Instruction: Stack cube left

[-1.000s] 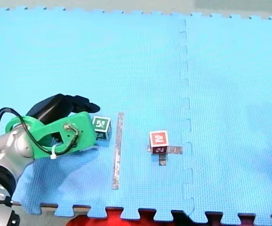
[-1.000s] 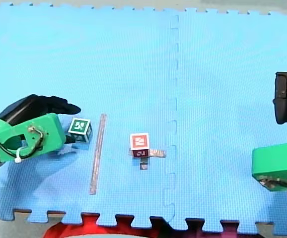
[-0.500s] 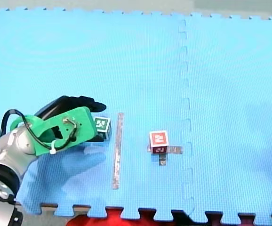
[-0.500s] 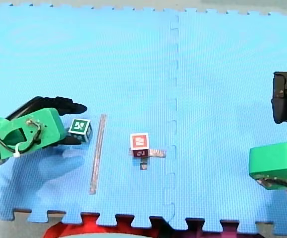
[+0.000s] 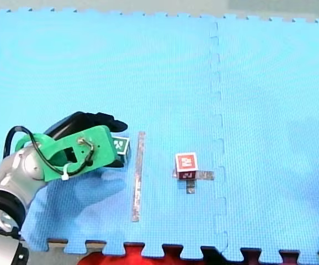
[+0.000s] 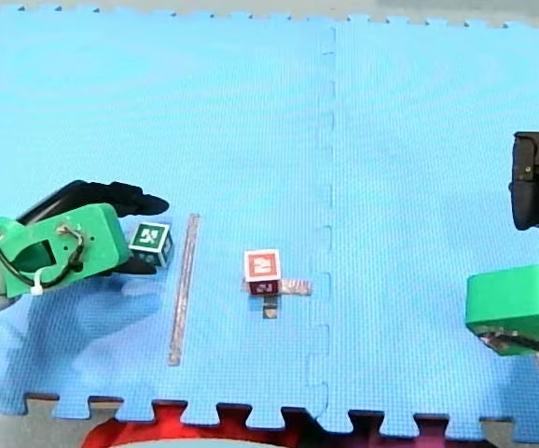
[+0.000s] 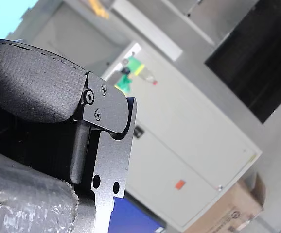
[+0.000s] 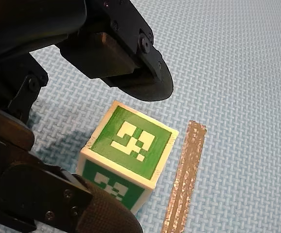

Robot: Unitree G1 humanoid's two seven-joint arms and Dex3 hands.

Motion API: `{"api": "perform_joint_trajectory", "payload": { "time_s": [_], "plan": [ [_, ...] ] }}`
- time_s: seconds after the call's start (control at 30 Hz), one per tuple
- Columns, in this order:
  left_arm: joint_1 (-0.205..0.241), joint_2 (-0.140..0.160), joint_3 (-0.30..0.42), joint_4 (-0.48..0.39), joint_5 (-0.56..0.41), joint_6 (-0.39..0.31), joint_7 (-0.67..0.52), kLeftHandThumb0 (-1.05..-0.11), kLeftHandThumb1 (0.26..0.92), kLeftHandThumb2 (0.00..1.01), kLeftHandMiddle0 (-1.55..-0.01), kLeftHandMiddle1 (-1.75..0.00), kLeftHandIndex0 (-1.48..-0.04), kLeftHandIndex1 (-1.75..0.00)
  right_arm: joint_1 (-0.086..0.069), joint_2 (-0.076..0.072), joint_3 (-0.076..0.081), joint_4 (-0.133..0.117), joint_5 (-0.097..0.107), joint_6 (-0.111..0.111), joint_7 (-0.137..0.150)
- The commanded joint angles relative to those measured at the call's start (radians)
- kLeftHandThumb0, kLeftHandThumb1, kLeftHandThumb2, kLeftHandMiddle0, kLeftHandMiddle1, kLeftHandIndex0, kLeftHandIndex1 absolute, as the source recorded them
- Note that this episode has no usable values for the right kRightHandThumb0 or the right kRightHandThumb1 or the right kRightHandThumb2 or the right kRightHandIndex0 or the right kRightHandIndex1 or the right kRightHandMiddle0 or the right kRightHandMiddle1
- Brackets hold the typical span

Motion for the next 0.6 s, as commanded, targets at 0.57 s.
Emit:
{"api": "perform_joint_trajectory", "payload": {
  "time_s": [0.57],
  "plan": [
    [-0.009, 0.004, -0.107, 0.001, 0.123, 0.006, 0.256, -0.469, 0.77, 0.01, -0.92, -1.75, -1.32, -0.01, 0.015, -0.001, -0.014, -0.036, 0.012, 0.022, 0.013]
  ]
}}
